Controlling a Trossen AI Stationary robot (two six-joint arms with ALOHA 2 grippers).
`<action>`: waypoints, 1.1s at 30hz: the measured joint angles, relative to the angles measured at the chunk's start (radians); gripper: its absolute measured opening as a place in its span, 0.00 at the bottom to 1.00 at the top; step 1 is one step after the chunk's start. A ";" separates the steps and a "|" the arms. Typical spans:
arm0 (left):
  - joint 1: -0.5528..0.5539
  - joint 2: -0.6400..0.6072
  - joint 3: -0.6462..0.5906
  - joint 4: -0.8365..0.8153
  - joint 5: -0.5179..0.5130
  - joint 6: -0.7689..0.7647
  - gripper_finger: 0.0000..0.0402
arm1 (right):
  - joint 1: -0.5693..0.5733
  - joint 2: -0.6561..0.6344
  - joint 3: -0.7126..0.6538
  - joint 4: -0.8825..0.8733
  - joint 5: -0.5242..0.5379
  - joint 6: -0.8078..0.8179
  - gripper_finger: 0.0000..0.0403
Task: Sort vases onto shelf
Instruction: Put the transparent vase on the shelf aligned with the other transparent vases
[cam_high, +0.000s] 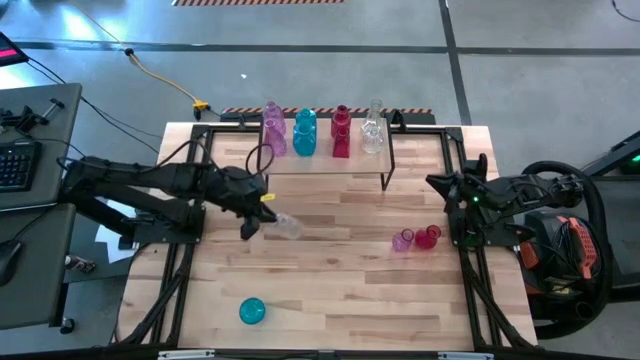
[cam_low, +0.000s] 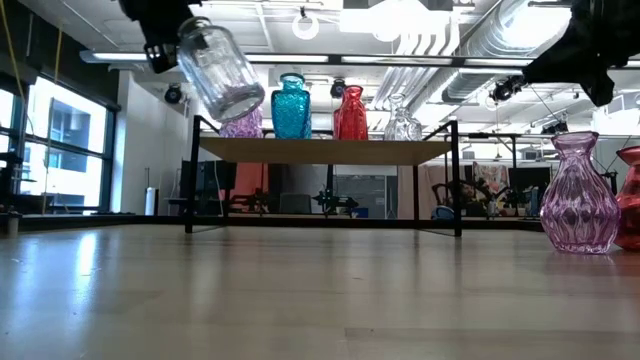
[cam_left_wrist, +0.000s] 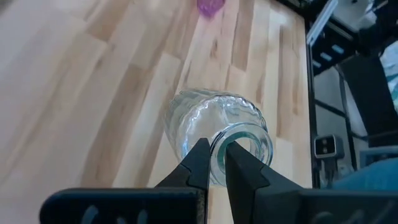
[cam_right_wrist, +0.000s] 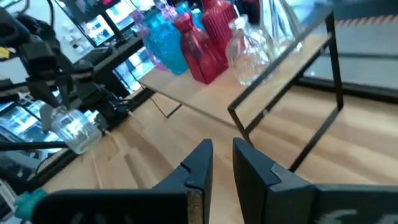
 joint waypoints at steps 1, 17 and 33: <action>0.008 0.000 0.000 0.009 0.000 0.003 0.04 | 0.000 0.000 0.000 -0.013 -0.002 0.018 0.11; 0.130 0.002 0.000 0.187 0.138 0.046 0.04 | 0.000 0.001 0.000 -0.024 -0.037 0.186 0.73; 0.253 0.003 0.000 0.464 0.291 0.043 0.04 | 0.000 0.001 0.000 -0.087 -0.088 0.026 0.96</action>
